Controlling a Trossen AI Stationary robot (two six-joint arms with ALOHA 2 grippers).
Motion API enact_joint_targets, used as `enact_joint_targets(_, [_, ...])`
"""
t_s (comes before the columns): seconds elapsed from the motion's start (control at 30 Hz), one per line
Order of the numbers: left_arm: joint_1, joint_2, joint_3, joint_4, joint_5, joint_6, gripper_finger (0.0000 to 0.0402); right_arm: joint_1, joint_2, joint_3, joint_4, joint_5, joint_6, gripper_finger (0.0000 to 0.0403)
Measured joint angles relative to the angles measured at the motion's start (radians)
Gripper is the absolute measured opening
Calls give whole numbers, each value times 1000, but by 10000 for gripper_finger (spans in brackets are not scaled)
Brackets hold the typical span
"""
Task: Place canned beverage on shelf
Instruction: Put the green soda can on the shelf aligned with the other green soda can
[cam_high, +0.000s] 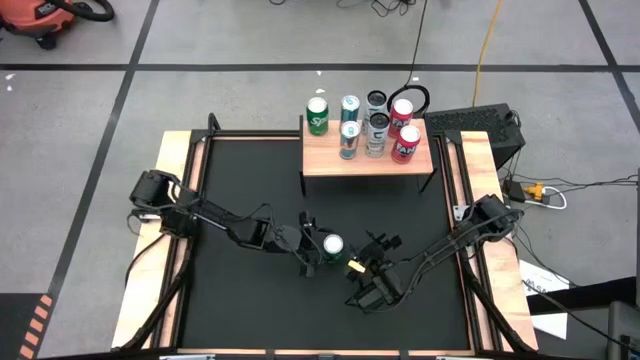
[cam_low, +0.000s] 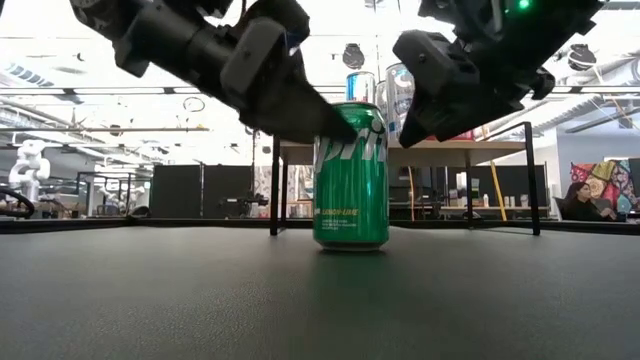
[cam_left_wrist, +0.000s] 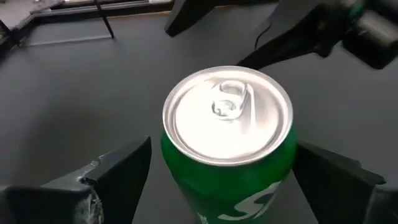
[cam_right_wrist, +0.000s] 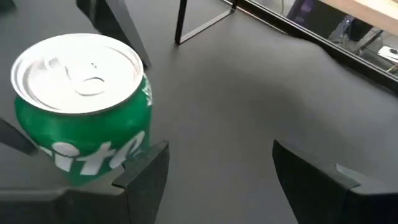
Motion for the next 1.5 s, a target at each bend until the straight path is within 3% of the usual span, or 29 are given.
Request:
enact_joint_targets(0.17, [-1, -49, -3, -84, 13, 1, 375, 12, -32, 0, -50, -58, -34, 273])
enact_joint_targets(0.43, [-14, -76, -3, -136, 105, 43, 376, 36, -136, 0, 39, -289, -347, 259])
enact_joint_targets(0.87, [-22, -192, -5, -278, 40, 18, 376, 85, -269, 0, 301, -538, -815, 172])
enact_joint_targets(1.0, [-41, -234, -42, -248, 38, 16, 376, 107, -276, -22, 345, -593, -889, 134])
enact_joint_targets(1.13, [-64, -265, -153, -62, 37, 8, 376, 101, -279, -169, 610, -744, -921, 104])
enact_joint_targets(1.33, [-64, -226, -329, 403, 68, -8, 376, 89, -279, -474, 1271, -1000, -928, 93])
enact_joint_targets(1.5, [-18, -143, -300, 465, 134, -1, 376, 89, -279, -639, 1635, -936, -930, 106])
